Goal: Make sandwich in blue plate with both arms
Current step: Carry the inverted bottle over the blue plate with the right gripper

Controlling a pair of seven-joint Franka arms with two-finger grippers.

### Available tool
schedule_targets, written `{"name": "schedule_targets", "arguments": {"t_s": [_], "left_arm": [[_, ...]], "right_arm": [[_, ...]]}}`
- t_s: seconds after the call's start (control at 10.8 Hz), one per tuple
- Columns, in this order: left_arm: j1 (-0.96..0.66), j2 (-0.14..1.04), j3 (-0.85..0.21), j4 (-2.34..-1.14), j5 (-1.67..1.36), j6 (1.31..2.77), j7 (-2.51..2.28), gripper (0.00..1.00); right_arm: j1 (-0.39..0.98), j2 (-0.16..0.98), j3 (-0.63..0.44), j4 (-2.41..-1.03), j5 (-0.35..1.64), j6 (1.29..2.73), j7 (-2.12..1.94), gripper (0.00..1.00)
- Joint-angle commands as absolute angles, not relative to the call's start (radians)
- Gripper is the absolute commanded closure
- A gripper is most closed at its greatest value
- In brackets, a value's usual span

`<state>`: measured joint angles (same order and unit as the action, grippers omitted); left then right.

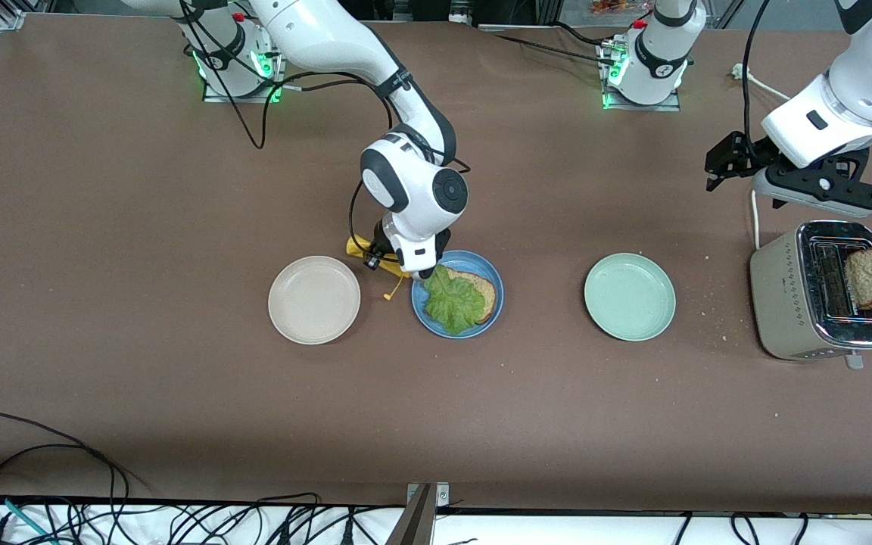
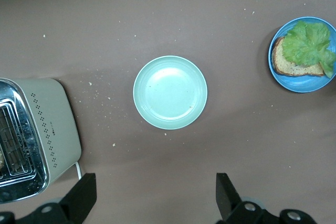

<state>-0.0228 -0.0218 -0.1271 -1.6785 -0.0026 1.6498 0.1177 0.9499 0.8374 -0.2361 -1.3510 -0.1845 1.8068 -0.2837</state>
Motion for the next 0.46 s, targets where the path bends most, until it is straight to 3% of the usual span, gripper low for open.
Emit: {"name": "schedule_targets", "arguments": {"t_s": [0.0,0.37], "left_arm": [[-0.025,-0.025,-0.124,-1.671,0.003,1.638,0.11,0.0],[-0.02,-0.025,-0.123,-1.671,0.005,1.638,0.112,0.0]], "right_arm": [[0.969,0.857,-0.255,-1.313,-0.235,1.773,-0.278,1.0],[0.969,0.871,-0.255,-1.281,-0.239,1.749,-0.278,1.0]]}}
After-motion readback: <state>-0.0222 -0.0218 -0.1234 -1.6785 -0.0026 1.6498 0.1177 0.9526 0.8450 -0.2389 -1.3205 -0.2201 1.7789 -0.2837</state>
